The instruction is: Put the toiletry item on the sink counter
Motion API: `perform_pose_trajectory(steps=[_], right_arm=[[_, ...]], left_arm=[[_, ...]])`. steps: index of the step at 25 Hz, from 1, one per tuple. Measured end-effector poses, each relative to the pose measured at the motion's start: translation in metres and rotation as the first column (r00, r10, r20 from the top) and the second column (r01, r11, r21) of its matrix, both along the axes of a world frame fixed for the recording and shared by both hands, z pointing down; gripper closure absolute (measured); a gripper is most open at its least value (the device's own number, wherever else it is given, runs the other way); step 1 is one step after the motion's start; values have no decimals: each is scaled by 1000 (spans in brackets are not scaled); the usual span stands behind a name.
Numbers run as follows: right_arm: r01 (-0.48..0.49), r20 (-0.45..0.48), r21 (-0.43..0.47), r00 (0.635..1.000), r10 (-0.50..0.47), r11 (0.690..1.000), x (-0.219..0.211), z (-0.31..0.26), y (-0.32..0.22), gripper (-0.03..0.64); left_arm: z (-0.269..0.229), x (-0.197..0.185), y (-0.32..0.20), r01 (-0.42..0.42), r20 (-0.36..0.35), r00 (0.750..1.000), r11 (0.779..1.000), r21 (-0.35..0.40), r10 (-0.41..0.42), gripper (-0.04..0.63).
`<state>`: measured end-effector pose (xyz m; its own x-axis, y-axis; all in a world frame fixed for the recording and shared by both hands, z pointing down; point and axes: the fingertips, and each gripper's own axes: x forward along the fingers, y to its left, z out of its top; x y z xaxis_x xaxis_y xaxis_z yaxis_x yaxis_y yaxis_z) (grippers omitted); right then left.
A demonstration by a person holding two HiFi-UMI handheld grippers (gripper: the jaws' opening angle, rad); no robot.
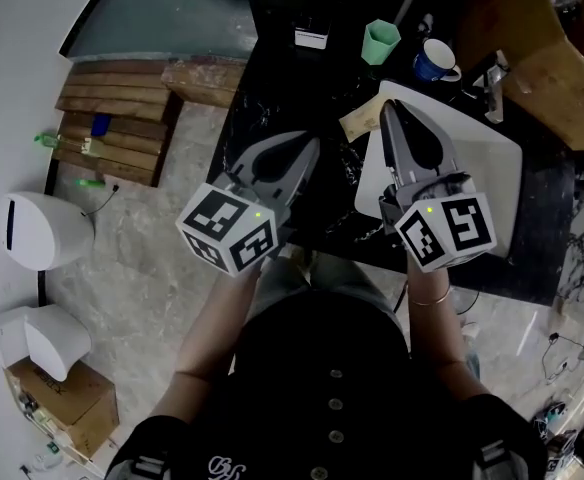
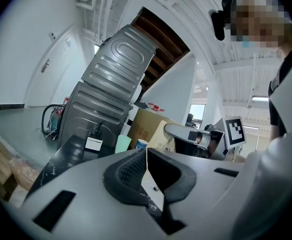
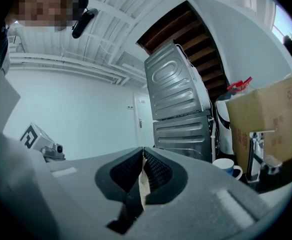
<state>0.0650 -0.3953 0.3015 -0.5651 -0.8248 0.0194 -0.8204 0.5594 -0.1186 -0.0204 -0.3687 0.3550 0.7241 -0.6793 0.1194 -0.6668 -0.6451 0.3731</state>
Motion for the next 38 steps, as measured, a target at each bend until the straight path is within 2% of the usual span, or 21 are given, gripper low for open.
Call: perform_pose_trajectory(steps=[5,21,28,35,38], right_arm=[[13,-48,16,999,-12,1000,-1,2,-6,611],[149,-69,14,987,-148,989,-39,24,31,611],[213,-107,-43,970,-216,976,-63,47,53,609],[232,-85,-99,967,-240,968,-74,69,67,607],[231,-42,-126,970,-238,965,-74,76,69,607]], left_arm=[[4,2,-6,8,-3,1000,1000,-13,-8,581],[25,-1,4,22,-19,1000,997,-68,-23,581],[36,-14,13,38,-20,999,995,-96,-40,581],[46,-31,19,54,-10,998,992,-117,-56,581],[50,-35,21,68,-14,997,990,-124,-70,581]])
